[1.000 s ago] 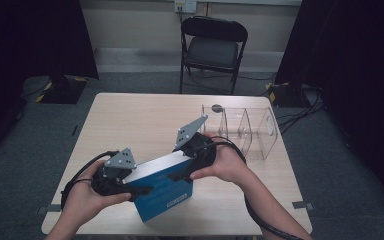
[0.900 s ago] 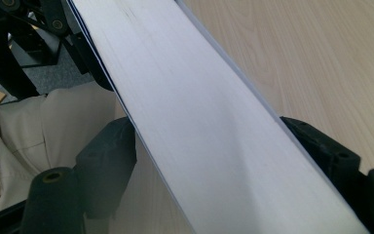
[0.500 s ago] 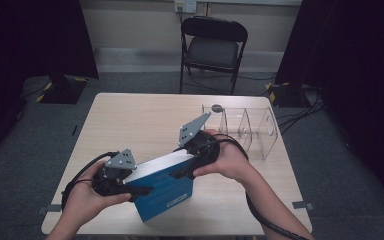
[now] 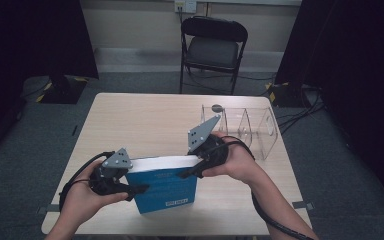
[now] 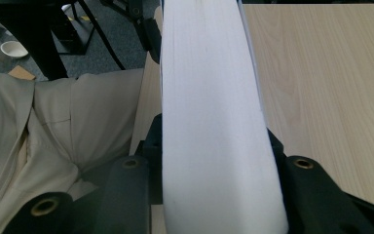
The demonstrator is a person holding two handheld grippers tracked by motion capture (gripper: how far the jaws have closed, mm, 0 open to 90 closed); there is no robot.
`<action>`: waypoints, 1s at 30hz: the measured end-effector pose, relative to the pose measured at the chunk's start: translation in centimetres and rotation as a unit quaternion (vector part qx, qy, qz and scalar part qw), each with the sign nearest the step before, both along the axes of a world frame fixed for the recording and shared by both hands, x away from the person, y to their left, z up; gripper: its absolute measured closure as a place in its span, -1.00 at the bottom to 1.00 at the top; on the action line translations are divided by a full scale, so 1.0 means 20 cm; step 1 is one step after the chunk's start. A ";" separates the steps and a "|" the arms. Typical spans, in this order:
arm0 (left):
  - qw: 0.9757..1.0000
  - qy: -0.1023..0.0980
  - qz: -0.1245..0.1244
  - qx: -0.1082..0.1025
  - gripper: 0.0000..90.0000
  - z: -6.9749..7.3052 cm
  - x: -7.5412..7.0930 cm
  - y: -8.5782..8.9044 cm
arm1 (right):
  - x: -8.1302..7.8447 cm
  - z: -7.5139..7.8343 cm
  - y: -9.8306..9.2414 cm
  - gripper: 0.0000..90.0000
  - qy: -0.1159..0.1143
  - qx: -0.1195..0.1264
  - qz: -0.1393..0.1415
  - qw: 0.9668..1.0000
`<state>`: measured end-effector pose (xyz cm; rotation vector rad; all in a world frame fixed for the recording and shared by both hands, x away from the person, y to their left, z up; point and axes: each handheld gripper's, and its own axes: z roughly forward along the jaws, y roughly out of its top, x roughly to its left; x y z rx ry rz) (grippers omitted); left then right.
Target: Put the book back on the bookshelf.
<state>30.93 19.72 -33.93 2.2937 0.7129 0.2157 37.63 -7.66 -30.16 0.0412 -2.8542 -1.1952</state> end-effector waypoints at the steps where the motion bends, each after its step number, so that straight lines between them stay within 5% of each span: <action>1: 1.000 0.001 0.000 -0.005 -0.11 0.00 0.00 0.01 | 0.00 0.00 0.00 0.36 0.001 -0.001 -0.004 1.000; 12: 0.999 0.012 0.039 -0.018 -0.28 -0.08 0.00 0.19 | 0.00 0.00 0.00 0.36 0.005 -0.006 -0.024 1.000; 17: 0.998 0.022 0.045 -0.024 -0.36 -0.24 0.02 0.23 | -0.01 0.00 0.00 0.36 0.005 -0.006 -0.036 0.999; 21: 0.998 0.012 0.048 -0.024 -0.44 -0.36 0.04 0.26 | -0.01 0.00 0.00 0.36 0.006 -0.005 -0.048 0.999; 24: 0.998 0.011 0.060 -0.004 -0.41 -0.46 0.05 0.29 | -0.02 0.00 0.00 0.36 0.006 -0.005 -0.051 0.999; 30: 0.997 0.013 0.076 0.002 -0.44 -0.65 0.08 0.32 | -0.03 0.01 0.00 0.36 0.007 -0.007 -0.058 0.998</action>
